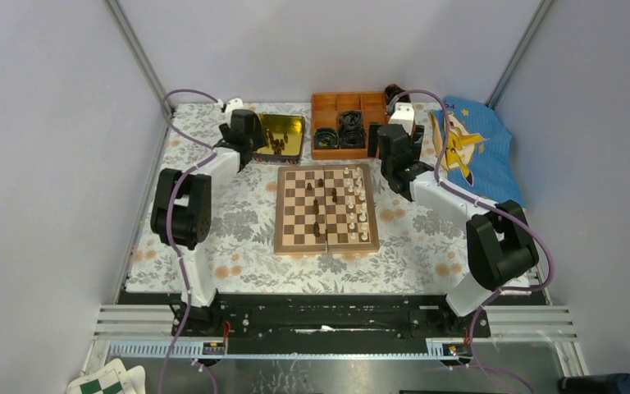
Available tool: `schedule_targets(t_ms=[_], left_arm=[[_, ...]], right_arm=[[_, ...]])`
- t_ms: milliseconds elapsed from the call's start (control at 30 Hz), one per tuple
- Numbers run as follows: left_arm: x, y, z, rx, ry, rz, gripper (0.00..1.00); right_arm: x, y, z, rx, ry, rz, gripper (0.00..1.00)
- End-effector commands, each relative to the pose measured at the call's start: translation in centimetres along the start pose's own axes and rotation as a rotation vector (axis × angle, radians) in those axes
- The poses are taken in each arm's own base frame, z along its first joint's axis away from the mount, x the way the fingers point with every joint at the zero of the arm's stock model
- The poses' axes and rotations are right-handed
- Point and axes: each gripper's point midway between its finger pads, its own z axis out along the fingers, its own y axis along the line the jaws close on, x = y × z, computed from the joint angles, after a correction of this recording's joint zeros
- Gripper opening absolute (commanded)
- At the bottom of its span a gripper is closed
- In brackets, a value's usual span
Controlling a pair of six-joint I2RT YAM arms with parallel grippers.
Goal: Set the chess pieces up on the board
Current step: Move the storage box to the center of the board.
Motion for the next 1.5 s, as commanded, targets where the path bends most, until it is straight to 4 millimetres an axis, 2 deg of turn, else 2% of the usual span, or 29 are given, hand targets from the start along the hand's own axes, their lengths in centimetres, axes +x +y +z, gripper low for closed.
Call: schedule_targets(t_ms=[0, 300, 600, 1067, 1367, 1467], left_arm=[[1.1, 0.9, 1.3, -0.04, 0.069, -0.001, 0.69], [2.8, 1.8, 4.2, -0.065, 0.139, 0.019, 0.66], [3.5, 1.9, 5.3, -0.09, 0.198, 0.032, 0.59], [5.0, 2.3, 5.5, -0.122, 0.26, 0.017, 0.29], [5.0, 3.9, 4.4, -0.162, 0.262, -0.03, 0.12], [4.7, 4.7, 3.9, -0.184, 0.262, -0.055, 0.03]], right_arm=[[-2.4, 0.7, 0.4, 0.017, -0.051, 0.025, 0.94], [-1.2, 1.6, 2.1, 0.028, -0.022, -0.001, 0.94], [-0.8, 1.9, 2.8, 0.038, -0.007, -0.006, 0.93], [-0.9, 1.5, 2.2, 0.036, -0.009, -0.002, 0.88], [-1.0, 1.2, 1.6, 0.03, -0.008, -0.007, 0.86], [-1.0, 1.2, 1.4, 0.023, -0.008, -0.009, 0.85]])
